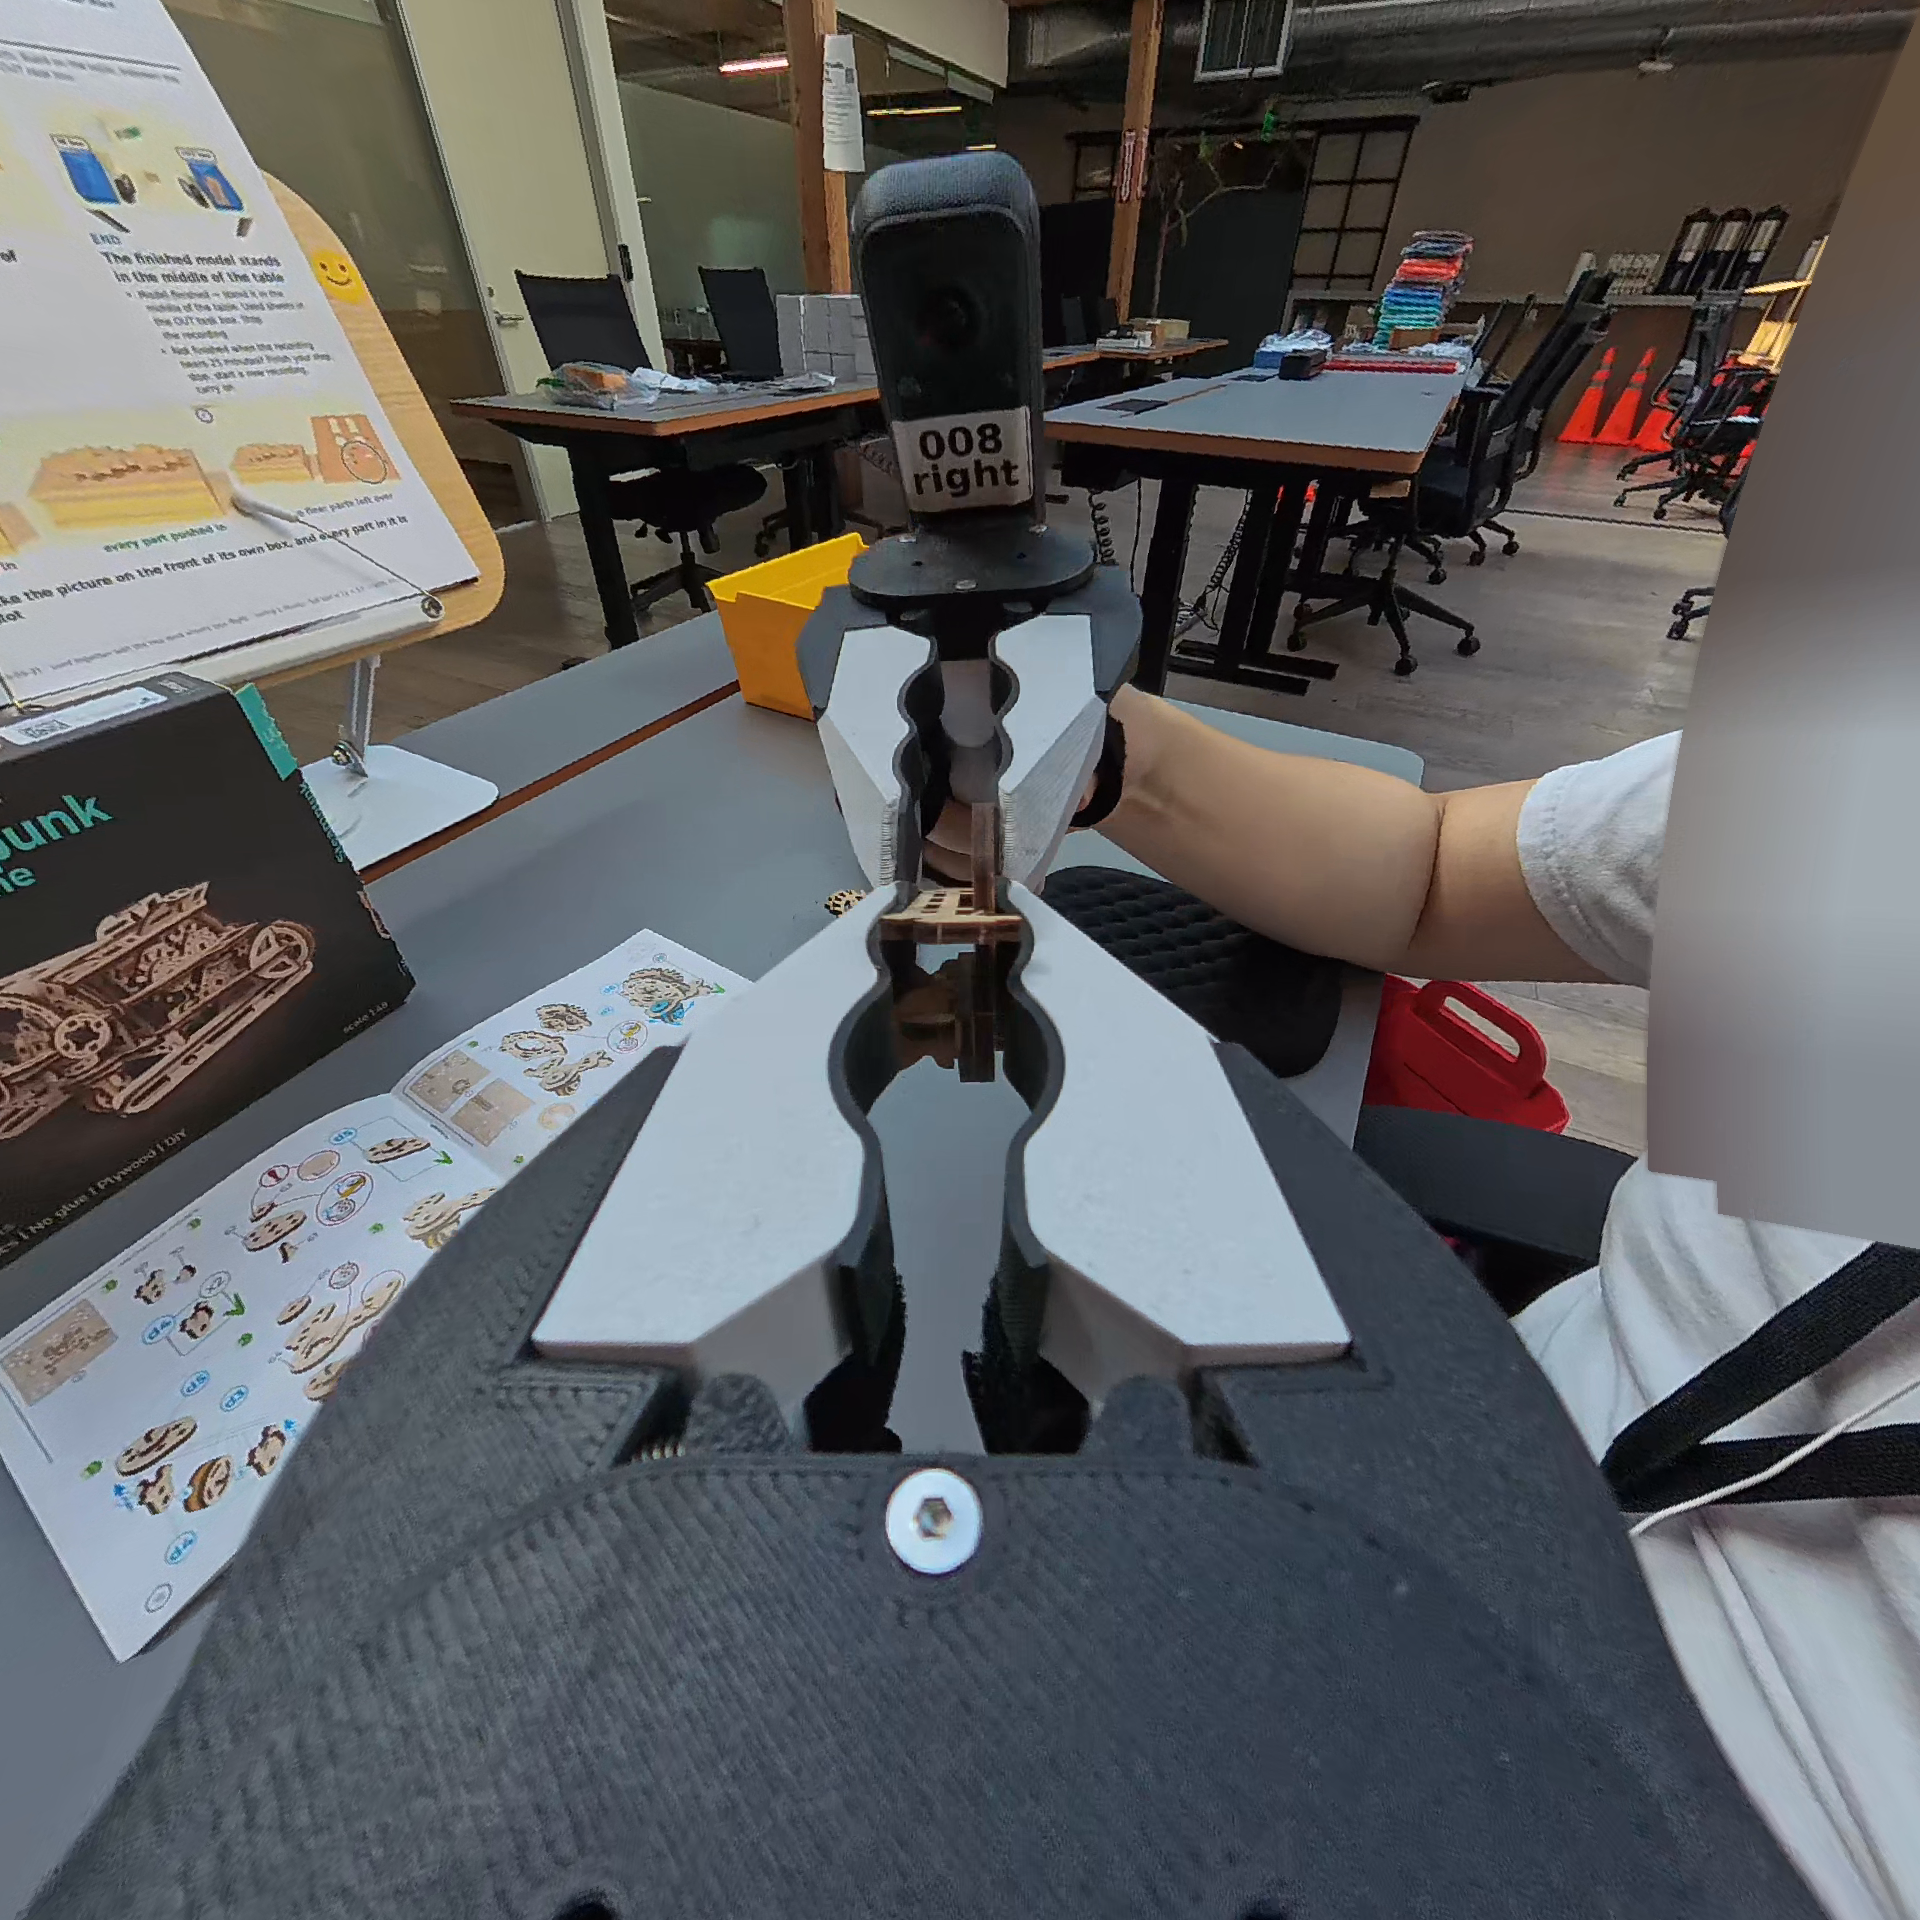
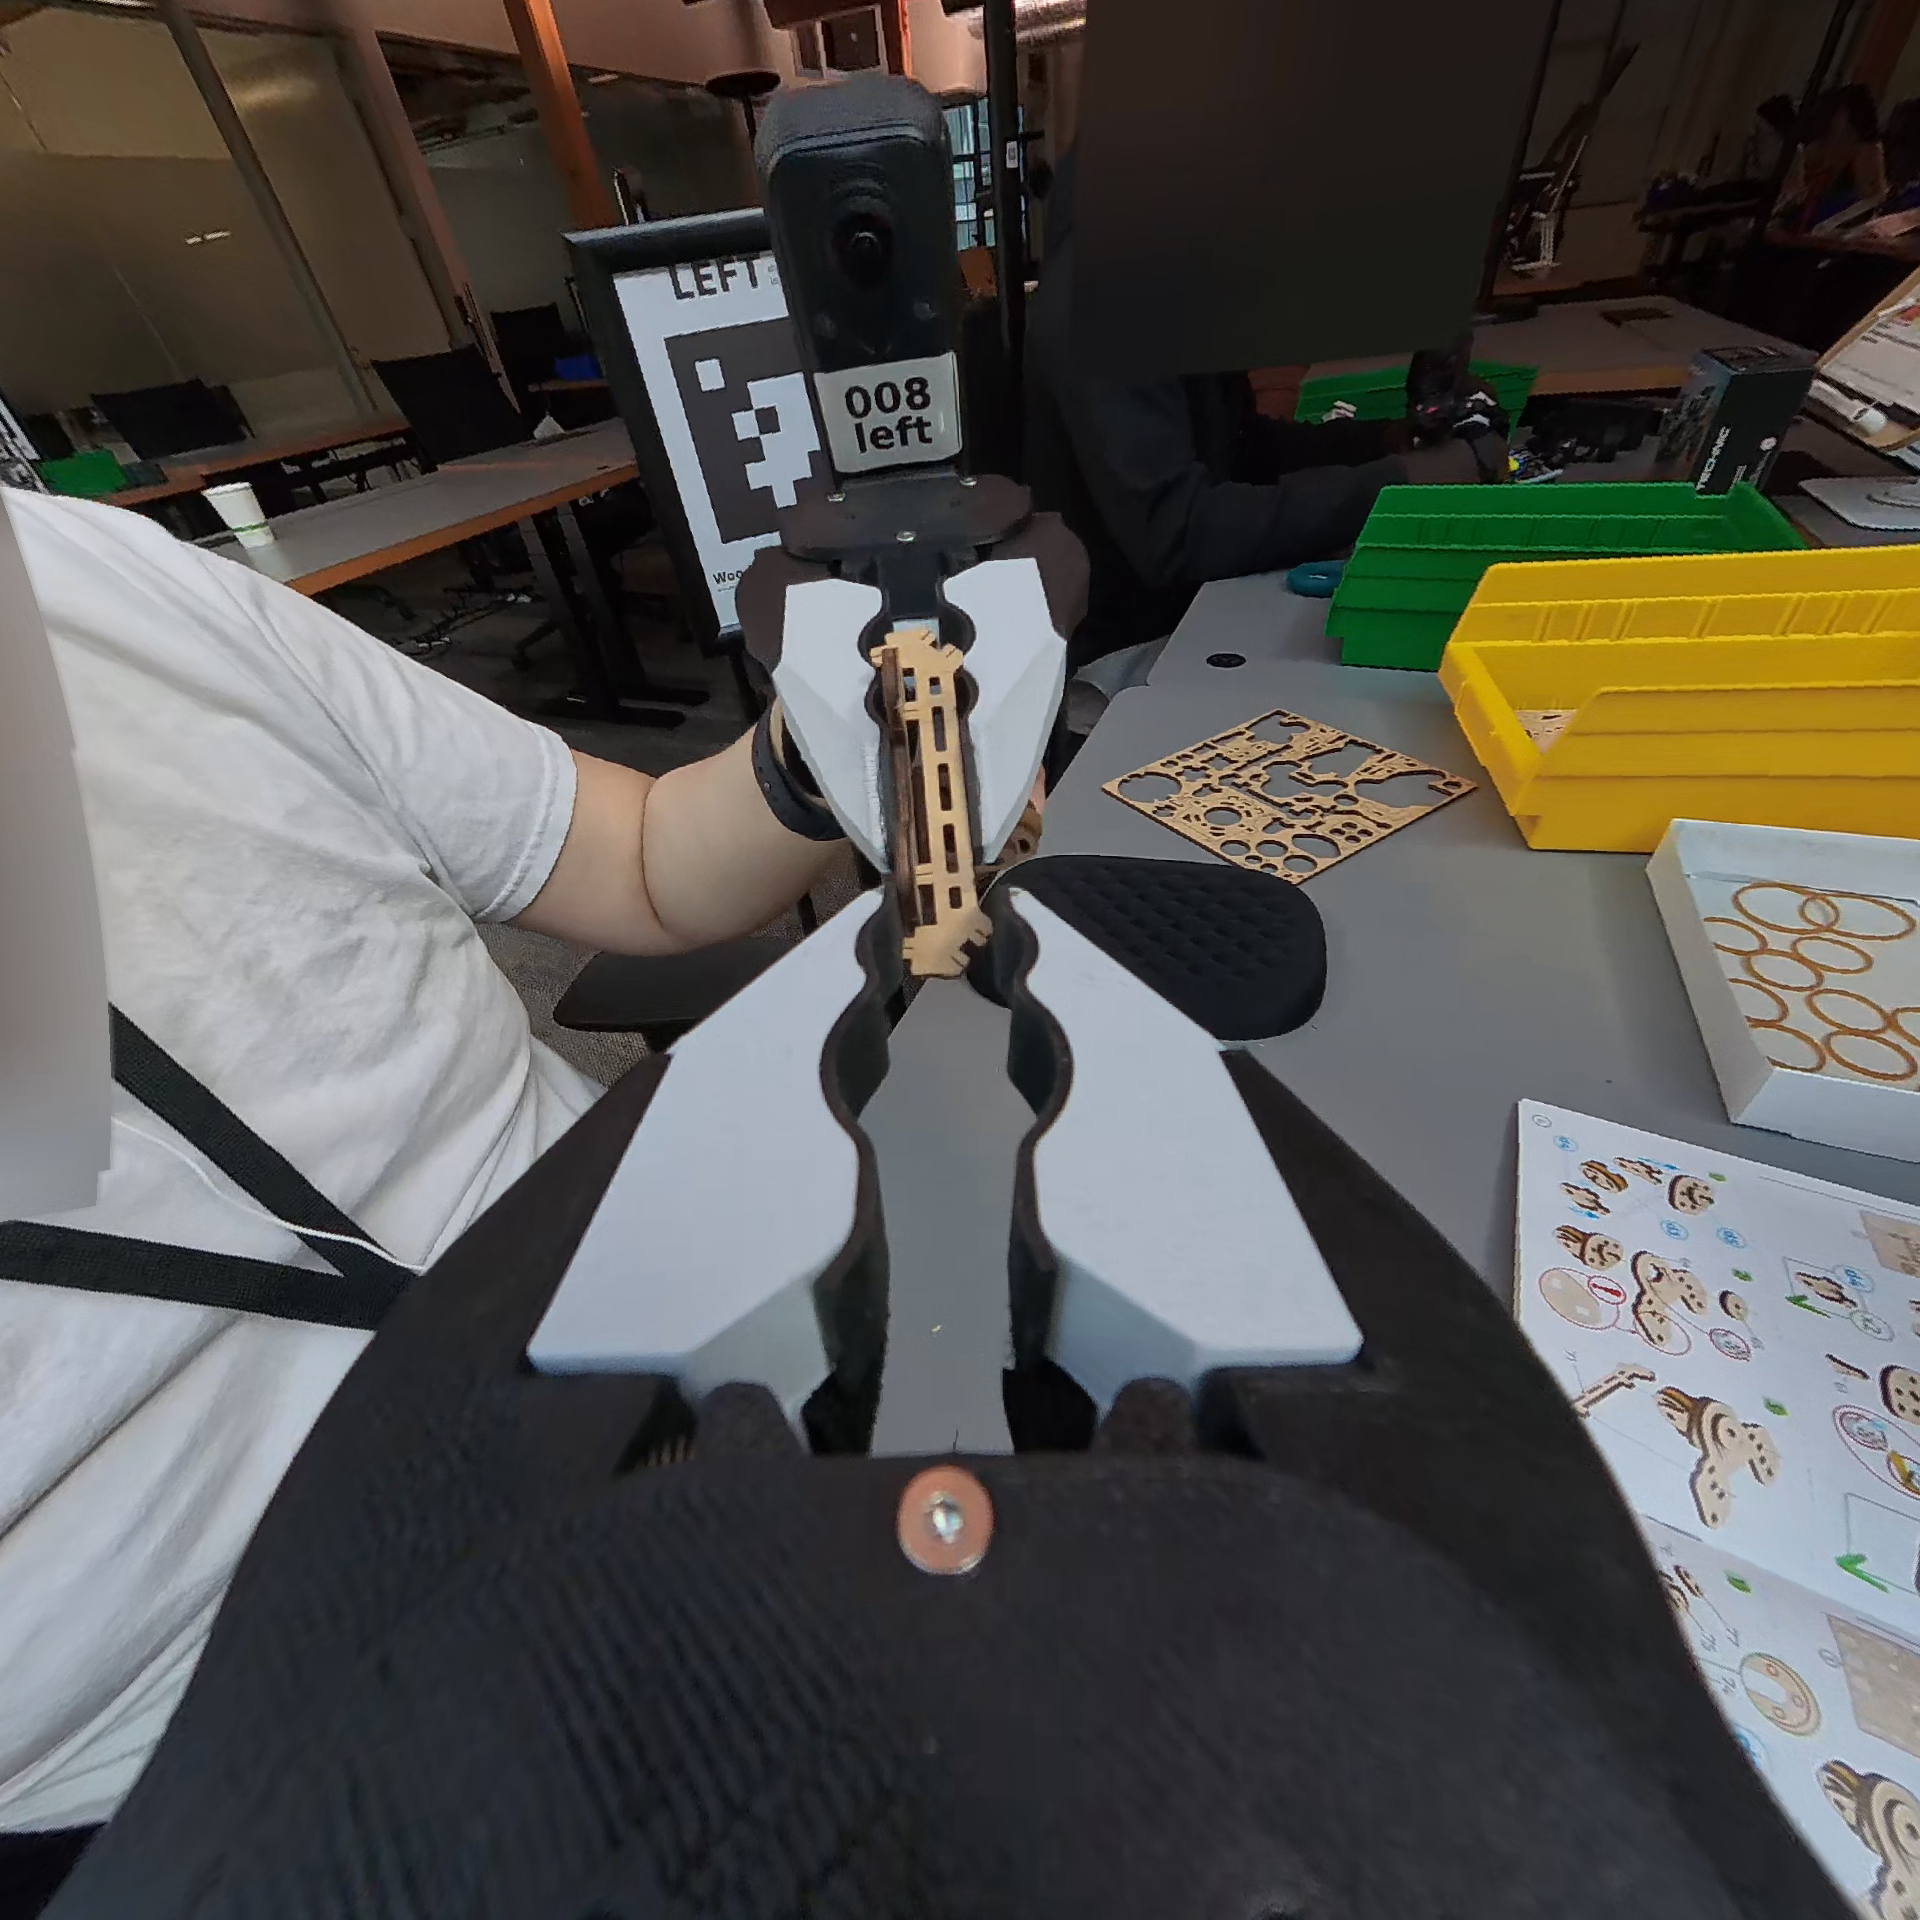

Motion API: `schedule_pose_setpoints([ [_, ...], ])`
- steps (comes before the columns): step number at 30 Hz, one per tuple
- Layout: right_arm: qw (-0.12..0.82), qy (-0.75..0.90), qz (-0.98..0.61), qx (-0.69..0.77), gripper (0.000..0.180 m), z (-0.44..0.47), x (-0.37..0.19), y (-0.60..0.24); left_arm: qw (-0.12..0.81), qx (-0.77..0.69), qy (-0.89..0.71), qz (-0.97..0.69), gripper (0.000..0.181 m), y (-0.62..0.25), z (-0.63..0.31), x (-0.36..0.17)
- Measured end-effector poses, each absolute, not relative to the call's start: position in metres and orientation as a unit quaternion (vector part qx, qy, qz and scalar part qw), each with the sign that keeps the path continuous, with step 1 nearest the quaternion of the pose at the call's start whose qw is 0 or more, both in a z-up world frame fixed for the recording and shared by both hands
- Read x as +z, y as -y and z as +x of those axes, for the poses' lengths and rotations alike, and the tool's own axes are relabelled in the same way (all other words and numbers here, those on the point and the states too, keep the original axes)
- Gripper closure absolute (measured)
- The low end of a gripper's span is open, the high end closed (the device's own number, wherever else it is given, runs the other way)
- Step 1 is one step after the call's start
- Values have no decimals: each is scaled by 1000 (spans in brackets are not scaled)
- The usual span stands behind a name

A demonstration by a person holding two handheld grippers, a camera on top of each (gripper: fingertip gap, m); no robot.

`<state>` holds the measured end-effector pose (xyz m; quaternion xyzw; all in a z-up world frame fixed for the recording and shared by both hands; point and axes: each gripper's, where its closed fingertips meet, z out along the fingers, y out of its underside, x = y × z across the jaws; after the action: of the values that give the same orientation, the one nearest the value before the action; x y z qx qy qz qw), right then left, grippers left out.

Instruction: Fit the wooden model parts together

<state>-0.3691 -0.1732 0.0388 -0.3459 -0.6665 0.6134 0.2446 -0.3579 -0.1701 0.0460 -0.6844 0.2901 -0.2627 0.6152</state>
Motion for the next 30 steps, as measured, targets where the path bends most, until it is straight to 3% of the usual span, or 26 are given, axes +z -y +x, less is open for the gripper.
schedule_pose_setpoints([
  [17, 286, 713, -301, 566, 165, -357, 42, 184, 640, -222, -332, -657, 169, 181, -344, 51],
  [30, 239, 732, -274, 576, 166, -350, 34, 198, 619, -258, -343, -657, 168, 192, -339, 45],
])
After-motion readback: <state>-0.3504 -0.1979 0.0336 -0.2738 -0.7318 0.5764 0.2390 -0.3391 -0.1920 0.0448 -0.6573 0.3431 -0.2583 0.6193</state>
